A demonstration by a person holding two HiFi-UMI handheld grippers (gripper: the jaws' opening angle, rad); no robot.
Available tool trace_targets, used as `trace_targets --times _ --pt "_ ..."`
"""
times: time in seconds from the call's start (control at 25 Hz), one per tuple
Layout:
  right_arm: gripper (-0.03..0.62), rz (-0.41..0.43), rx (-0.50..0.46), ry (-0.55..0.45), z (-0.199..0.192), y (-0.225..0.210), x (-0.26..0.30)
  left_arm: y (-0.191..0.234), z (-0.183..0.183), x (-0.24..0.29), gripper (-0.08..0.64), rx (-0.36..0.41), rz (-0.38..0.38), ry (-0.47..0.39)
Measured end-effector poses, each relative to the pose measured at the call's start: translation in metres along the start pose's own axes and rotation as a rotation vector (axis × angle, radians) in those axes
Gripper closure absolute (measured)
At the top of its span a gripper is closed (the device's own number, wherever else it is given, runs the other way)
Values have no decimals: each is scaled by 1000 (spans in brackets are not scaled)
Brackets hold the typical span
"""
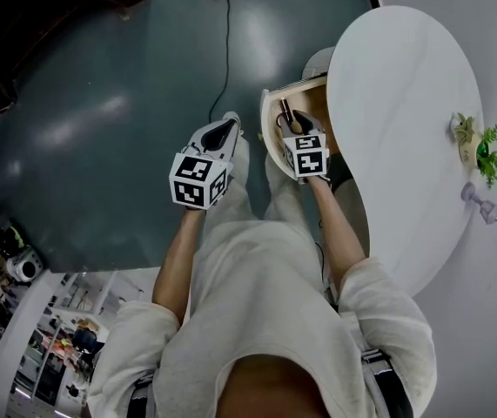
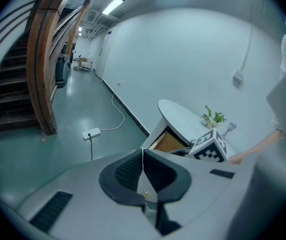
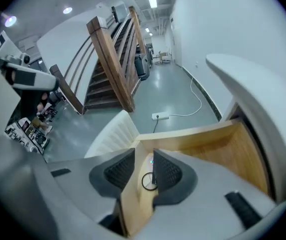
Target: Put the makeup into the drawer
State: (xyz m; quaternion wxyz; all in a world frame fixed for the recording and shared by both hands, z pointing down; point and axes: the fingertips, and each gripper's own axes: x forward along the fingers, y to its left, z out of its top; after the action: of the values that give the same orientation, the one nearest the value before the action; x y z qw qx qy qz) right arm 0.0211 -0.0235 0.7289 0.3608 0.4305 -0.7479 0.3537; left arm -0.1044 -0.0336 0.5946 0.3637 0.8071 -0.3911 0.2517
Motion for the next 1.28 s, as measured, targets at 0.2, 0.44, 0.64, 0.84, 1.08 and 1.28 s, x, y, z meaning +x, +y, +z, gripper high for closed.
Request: trace_targets --times 0.2,0.44,0.64,0.84,1.08,1.28 --pt "541 -48 22 -120 26 0 -47 -6 15 -6 548 14 -3 -27" --pt "594 -92 50 -210 61 -13 -94 -14 43 -17 548 50 2 -69" --pt "595 -117 30 -289 95 -29 -132 -22 80 -28 548 88 7 -126" --pt "595 -157 -6 -386 142 -51 -168 -30 128 -36 548 139 10 -200" --pt "595 -203 -19 -479 178 -72 -217 -50 175 -47 548 189 5 -275" --pt "595 -227 -18 -549 197 -79 -252 -60 201 -57 548 231 9 -313"
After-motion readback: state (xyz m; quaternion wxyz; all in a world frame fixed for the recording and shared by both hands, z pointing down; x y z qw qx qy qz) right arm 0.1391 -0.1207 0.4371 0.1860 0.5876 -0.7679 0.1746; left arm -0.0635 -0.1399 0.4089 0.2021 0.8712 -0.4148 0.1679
